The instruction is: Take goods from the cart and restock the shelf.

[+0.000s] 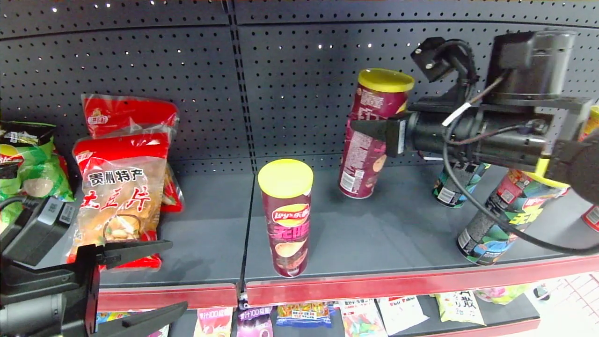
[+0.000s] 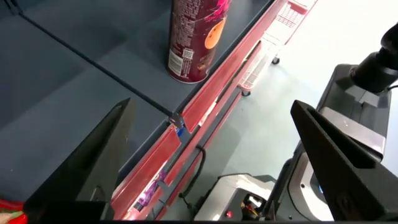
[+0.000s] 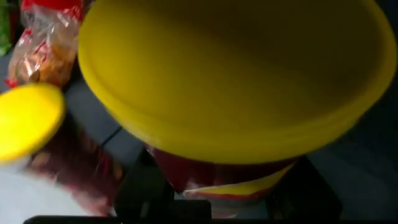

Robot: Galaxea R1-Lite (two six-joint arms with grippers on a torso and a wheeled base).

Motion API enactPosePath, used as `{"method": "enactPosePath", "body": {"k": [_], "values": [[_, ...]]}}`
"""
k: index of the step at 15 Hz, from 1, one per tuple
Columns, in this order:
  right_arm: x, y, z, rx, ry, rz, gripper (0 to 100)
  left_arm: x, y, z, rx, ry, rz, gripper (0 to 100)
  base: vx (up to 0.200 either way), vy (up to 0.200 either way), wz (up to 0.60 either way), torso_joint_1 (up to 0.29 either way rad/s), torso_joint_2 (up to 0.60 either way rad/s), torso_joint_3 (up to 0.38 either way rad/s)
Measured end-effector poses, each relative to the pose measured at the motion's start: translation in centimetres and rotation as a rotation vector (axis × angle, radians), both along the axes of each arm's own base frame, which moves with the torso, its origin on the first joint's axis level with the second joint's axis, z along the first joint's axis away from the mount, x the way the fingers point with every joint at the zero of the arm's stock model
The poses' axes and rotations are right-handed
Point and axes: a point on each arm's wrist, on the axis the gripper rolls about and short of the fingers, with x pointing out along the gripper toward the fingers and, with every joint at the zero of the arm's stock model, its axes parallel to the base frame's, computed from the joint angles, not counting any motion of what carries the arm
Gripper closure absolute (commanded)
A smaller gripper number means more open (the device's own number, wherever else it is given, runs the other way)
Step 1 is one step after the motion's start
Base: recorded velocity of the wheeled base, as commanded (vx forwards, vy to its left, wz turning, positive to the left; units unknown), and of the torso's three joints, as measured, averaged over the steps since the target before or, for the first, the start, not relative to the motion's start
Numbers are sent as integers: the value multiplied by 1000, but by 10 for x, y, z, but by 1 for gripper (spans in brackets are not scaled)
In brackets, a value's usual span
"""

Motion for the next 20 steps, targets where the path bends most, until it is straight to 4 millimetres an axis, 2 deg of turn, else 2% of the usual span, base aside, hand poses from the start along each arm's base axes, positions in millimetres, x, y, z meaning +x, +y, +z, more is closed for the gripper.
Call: {"method": "enactPosePath", "body": {"k": [3, 9, 14, 20], "values": [[31, 32, -12, 6, -8, 20, 100, -1, 0, 0, 0, 0, 2, 0, 0, 0, 0, 0, 0, 0], [63, 81, -40, -6, 11, 94, 100, -2, 1, 1, -12, 9, 15, 0, 0, 0, 0, 0, 0, 0], [76, 100, -60, -19, 28, 126, 100, -2, 1, 0, -17, 30, 33, 0, 0, 0, 0, 0, 0, 0], [82, 103, -75, -38, 57, 118, 100, -1, 1, 1, -24, 33, 41, 0, 0, 0, 0, 0, 0, 0]]}}
